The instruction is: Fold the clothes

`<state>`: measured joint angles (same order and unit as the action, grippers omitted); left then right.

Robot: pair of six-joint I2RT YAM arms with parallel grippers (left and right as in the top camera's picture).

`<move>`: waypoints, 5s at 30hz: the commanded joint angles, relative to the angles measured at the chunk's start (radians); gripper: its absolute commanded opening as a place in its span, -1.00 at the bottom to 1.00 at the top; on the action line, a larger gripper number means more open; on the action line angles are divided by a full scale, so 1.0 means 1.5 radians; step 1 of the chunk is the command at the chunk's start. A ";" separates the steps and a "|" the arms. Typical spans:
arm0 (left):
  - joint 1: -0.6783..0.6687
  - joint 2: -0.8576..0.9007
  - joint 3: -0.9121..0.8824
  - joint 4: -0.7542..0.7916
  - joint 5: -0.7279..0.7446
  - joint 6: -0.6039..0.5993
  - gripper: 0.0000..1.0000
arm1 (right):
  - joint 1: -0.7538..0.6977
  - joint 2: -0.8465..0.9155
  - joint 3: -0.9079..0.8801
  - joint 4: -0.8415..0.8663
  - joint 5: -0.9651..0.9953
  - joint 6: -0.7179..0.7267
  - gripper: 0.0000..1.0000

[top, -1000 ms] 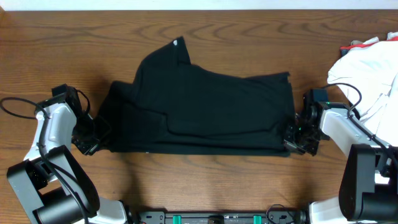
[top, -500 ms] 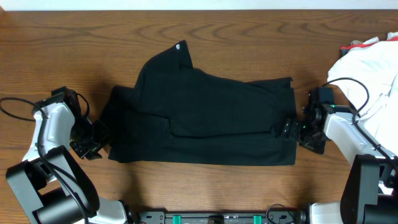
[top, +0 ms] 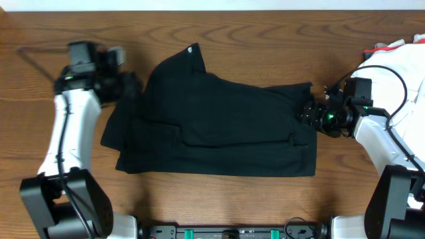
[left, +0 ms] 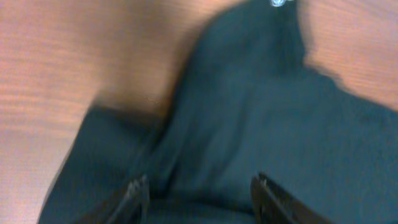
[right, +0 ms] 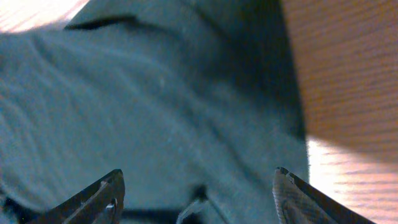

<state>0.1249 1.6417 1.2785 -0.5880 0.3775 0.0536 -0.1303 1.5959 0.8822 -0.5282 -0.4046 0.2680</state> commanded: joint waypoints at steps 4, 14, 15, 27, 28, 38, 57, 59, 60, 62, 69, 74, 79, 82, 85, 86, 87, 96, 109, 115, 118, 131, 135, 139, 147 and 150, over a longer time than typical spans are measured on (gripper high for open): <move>-0.085 0.100 0.007 0.200 -0.077 0.092 0.12 | 0.001 -0.010 0.009 -0.067 -0.040 -0.015 0.48; -0.096 0.276 0.007 0.466 -0.072 0.088 0.10 | 0.001 -0.010 0.009 -0.135 -0.037 -0.015 0.42; -0.096 0.285 0.007 0.472 -0.070 0.088 0.10 | 0.001 -0.010 0.009 -0.137 -0.037 -0.015 0.42; -0.104 0.351 0.007 0.487 -0.065 0.055 -0.28 | 0.000 -0.014 0.009 -0.120 -0.048 -0.015 0.51; -0.104 0.352 0.007 0.485 -0.065 0.050 -0.37 | -0.001 -0.016 0.009 -0.121 -0.048 -0.015 0.50; -0.100 0.253 0.007 0.421 -0.055 0.041 -0.88 | -0.001 -0.085 0.009 -0.122 -0.043 -0.041 0.46; -0.099 0.065 0.001 -0.081 -0.055 0.046 -0.85 | -0.001 -0.137 0.009 -0.119 -0.009 -0.043 0.46; -0.099 0.065 0.001 -0.120 -0.055 0.046 -0.84 | -0.001 -0.137 0.009 -0.118 -0.009 -0.043 0.46; -0.099 0.065 0.001 -0.134 -0.055 0.046 -0.80 | -0.001 -0.137 0.009 -0.117 -0.009 -0.043 0.46; -0.099 0.065 0.001 -0.154 -0.055 0.046 -0.71 | -0.001 -0.137 0.009 -0.114 -0.009 -0.043 0.47; -0.099 0.064 0.001 -0.108 -0.130 0.049 -0.49 | -0.001 -0.137 0.009 -0.102 -0.009 -0.042 0.49; -0.106 0.077 0.001 0.064 -0.103 0.089 -0.21 | -0.001 -0.137 0.009 -0.092 -0.009 -0.042 0.50; -0.131 0.141 0.001 0.141 -0.048 0.109 -0.10 | -0.001 -0.137 0.009 -0.092 -0.009 -0.042 0.51; -0.146 0.193 0.001 0.164 -0.048 0.109 -0.08 | -0.001 -0.137 0.009 -0.092 -0.009 -0.042 0.51; -0.152 0.222 0.001 0.174 -0.048 0.109 -0.08 | -0.001 -0.137 0.009 -0.093 -0.009 -0.042 0.51; -0.152 0.228 0.001 0.177 -0.048 0.109 -0.07 | -0.001 -0.136 0.009 -0.094 -0.009 -0.042 0.51; -0.152 0.232 0.001 0.180 -0.048 0.109 -0.07 | -0.001 -0.137 0.009 -0.094 -0.009 -0.042 0.51; -0.152 0.262 0.001 0.241 -0.050 0.122 -0.62 | -0.001 -0.137 0.009 -0.101 -0.009 -0.042 0.51; -0.152 0.237 0.005 0.183 -0.050 0.126 0.03 | -0.001 -0.137 0.009 -0.102 -0.009 -0.042 0.50; -0.152 0.263 0.001 0.187 -0.050 0.126 -0.02 | -0.001 -0.137 0.009 -0.102 -0.010 -0.042 0.50; -0.152 0.271 0.001 0.199 -0.050 0.126 -0.42 | -0.001 -0.137 0.009 -0.102 -0.010 -0.042 0.50; -0.152 0.184 0.065 0.197 -0.050 0.125 -0.88 | -0.001 -0.137 0.009 -0.105 -0.009 -0.042 0.49; -0.152 0.116 0.076 0.185 -0.050 0.106 -0.88 | -0.001 -0.137 0.009 -0.104 -0.009 -0.042 0.50; -0.152 0.076 0.076 0.166 -0.050 0.106 -0.88 | -0.001 -0.137 0.009 -0.104 -0.009 -0.042 0.49; -0.163 0.130 0.063 0.106 -0.050 0.119 -0.36 | -0.001 -0.137 0.009 -0.104 -0.009 -0.042 0.50; -0.168 0.186 0.062 0.109 -0.050 0.119 -0.22 | -0.001 -0.137 0.009 -0.105 -0.010 -0.042 0.50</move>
<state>-0.1158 1.8427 1.3899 -0.4191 0.2932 0.2337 -0.1299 1.4033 0.8837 -0.6838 -0.4183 0.2218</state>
